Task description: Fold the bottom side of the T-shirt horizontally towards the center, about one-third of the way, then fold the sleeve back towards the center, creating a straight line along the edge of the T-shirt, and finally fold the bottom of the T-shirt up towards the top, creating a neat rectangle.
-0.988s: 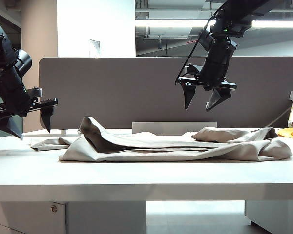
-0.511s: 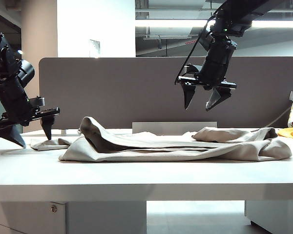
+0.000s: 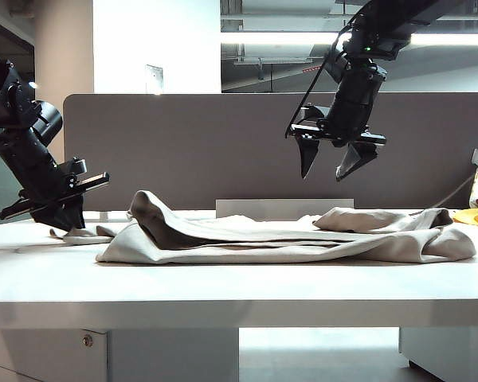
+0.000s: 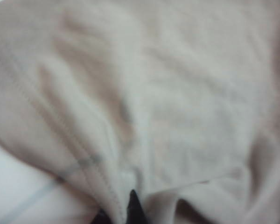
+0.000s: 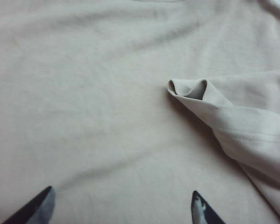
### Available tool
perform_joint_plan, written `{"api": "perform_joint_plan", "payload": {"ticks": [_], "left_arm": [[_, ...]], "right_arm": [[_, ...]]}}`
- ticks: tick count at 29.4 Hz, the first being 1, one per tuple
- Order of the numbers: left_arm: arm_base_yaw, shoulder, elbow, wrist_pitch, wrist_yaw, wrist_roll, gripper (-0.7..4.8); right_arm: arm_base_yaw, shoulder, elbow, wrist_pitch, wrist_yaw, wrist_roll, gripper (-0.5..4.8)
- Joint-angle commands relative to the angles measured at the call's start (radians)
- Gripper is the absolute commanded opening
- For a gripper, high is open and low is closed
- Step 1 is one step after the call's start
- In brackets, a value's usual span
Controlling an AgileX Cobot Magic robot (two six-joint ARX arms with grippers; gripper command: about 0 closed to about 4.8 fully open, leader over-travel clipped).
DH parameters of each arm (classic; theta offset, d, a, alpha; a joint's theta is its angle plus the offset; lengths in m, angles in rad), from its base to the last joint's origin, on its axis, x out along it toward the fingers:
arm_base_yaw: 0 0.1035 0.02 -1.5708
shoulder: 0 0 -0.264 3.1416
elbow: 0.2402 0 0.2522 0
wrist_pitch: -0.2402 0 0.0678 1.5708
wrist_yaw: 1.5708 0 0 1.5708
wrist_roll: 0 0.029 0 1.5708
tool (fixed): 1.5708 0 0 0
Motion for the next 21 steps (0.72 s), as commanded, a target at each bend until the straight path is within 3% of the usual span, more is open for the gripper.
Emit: {"api": "perform_joint_plan", "payload": {"ticks": [1, 6, 21], "left_arm": [[-0.011, -0.002, 0.003, 0.046, 0.023, 0.005, -0.06], [-0.044, -0.002, 0.008, 0.107, 0.080, -0.006, -0.06], [-0.200, -0.001, 0.208, 0.126, 0.077, 0.017, -0.06]], "right_arm": [[0.003, -0.007, 0.003, 0.003, -0.010, 0.003, 3.68], [0.003, -0.007, 0.003, 0.003, -0.017, 0.003, 3.68], [0.003, -0.007, 0.003, 0.002, -0.024, 0.003, 3.67]]}}
